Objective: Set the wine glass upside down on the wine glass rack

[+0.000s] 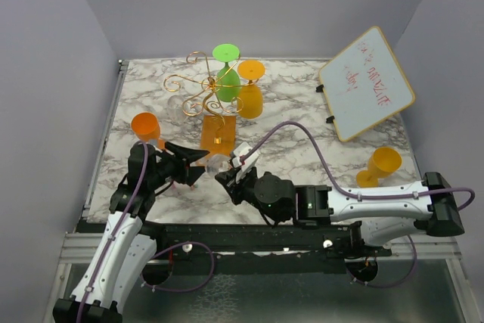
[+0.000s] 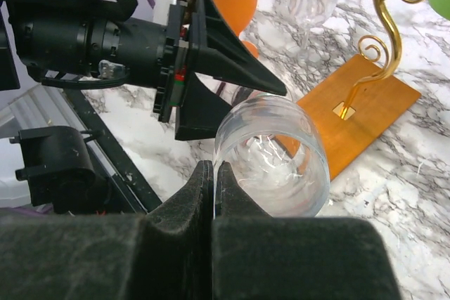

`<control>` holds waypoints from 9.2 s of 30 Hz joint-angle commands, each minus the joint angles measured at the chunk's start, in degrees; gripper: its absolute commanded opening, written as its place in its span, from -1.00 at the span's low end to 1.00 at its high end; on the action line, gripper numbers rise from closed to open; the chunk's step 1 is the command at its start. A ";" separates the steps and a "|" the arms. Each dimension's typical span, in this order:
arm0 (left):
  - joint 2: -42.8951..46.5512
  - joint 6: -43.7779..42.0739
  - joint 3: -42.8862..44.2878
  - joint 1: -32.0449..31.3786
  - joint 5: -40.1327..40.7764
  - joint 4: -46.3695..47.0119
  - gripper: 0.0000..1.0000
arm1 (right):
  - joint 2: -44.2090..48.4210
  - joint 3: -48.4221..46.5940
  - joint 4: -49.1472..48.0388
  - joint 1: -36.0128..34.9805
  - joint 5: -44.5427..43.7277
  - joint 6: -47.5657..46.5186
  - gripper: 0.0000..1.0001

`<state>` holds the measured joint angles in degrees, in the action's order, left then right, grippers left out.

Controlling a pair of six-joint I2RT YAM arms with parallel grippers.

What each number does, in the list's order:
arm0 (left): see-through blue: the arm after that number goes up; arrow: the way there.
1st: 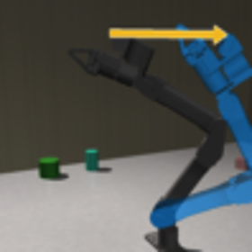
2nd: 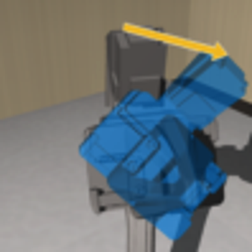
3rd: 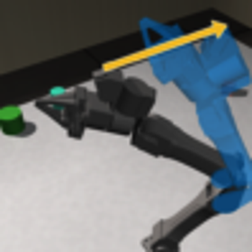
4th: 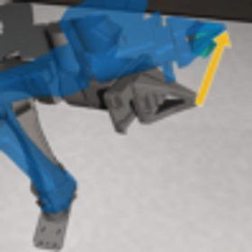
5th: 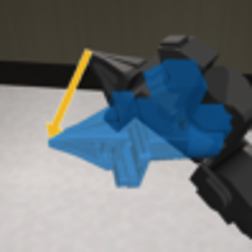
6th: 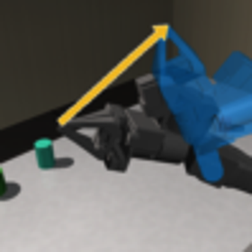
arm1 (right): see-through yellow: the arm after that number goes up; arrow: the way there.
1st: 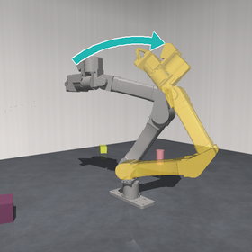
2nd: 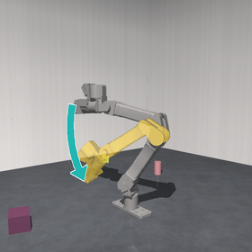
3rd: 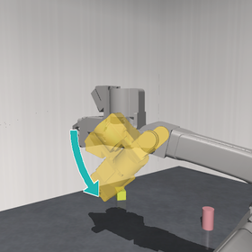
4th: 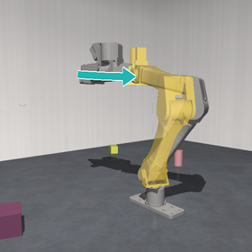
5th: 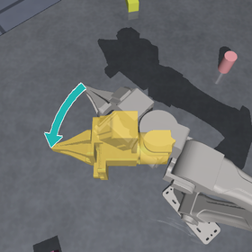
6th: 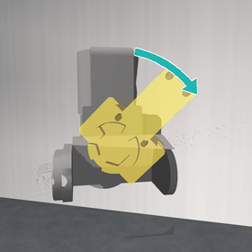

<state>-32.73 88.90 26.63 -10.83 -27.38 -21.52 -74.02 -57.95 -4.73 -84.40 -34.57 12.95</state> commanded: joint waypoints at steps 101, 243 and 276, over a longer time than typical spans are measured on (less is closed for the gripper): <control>-10.18 -72.99 1.91 -1.19 -9.93 58.00 -1.00 | 22.96 2.92 10.05 -2.86 -22.74 21.77 0.53; 0.03 -60.24 31.47 -6.04 -7.46 15.84 0.98 | 11.16 1.75 58.35 69.27 -0.97 27.17 0.62; -14.58 -51.67 44.01 -6.04 -12.05 12.95 0.98 | 15.24 3.61 57.38 69.72 2.51 25.70 -0.44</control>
<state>-47.22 36.95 70.46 -16.64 -40.45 -7.57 -59.29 -56.53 53.39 -14.87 -32.42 37.52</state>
